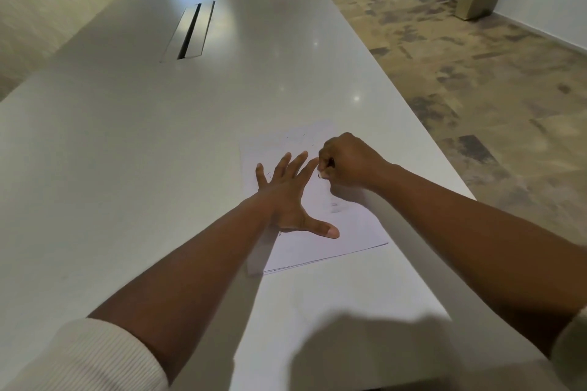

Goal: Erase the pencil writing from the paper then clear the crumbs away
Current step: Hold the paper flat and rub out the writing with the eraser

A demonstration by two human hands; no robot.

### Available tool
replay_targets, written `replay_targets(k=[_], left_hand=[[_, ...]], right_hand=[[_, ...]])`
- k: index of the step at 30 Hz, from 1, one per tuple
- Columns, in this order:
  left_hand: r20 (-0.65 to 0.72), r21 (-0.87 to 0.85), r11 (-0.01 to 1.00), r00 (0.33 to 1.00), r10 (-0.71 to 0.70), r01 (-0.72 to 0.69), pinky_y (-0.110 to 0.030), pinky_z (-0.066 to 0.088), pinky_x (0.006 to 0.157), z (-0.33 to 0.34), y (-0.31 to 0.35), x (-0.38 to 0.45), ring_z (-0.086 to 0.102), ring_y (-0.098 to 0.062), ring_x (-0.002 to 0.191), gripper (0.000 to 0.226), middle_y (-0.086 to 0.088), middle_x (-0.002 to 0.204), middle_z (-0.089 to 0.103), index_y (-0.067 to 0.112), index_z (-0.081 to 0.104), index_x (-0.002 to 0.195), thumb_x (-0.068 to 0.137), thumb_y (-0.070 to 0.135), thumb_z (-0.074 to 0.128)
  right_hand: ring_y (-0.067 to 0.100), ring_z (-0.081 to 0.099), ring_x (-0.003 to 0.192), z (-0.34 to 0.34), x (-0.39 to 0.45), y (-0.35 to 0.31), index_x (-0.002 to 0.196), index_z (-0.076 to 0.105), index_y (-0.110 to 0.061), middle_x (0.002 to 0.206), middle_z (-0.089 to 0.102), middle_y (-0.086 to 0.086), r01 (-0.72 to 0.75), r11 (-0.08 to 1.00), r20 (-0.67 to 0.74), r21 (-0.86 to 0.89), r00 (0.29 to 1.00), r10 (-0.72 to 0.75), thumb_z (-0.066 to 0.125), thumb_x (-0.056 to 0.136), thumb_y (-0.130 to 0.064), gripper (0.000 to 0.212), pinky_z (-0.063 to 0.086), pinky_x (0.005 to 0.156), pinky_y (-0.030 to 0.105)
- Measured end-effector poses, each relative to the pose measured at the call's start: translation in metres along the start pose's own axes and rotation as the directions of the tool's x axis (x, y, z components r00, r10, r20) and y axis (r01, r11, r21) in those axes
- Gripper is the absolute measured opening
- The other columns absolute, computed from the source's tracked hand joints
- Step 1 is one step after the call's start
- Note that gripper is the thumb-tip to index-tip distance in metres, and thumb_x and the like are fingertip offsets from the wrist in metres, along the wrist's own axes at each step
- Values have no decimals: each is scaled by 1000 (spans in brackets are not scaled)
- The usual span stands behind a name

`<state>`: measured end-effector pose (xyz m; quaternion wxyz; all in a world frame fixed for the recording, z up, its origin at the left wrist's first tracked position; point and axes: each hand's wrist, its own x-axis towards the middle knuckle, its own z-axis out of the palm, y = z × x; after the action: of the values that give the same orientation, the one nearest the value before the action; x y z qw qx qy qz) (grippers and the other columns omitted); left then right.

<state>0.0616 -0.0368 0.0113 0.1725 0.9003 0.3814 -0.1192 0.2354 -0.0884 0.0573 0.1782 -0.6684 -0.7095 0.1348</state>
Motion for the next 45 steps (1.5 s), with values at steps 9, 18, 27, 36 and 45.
replay_targets(k=[9,18,27,36,45], left_hand=[[42,-4,1000,999,-20,20,-72,-22,112,-4,3,0,-39,-14,149,160,17,164,-34,43,-26,156,34,106,57],[45,5,1000,999,-12,12,-73,-21,112,-5,4,0,-39,-15,149,158,16,164,-34,42,-27,156,37,105,57],[59,9,1000,998,-28,27,-73,-21,112,-6,4,0,-39,-15,149,157,16,164,-35,43,-27,155,40,104,60],[75,20,999,996,-46,45,-75,-19,112,-9,8,-3,-39,-15,149,155,15,164,-35,42,-27,156,45,99,65],[77,17,999,997,-32,31,-75,-20,111,-9,9,-4,-41,-15,148,155,14,163,-37,39,-29,155,48,99,65]], right_hand=[[1,64,74,-13,-22,0,74,74,-18,82,73,-9,-19,998,317,68,949,-3,76,78,-12,8,52,75,18],[5,60,66,-6,-19,6,70,70,-14,82,72,-1,-73,992,135,106,989,59,75,79,-7,12,47,68,20],[1,58,62,-5,-17,12,67,67,-12,68,63,-12,-47,984,126,170,992,25,75,78,-5,16,43,65,19],[0,65,69,-11,-37,14,73,74,-16,75,70,-12,-24,991,292,131,956,-15,78,77,-12,7,50,66,16],[22,63,77,8,-10,9,83,73,-4,85,67,7,1,999,-78,45,997,2,69,83,-4,5,53,71,34]])
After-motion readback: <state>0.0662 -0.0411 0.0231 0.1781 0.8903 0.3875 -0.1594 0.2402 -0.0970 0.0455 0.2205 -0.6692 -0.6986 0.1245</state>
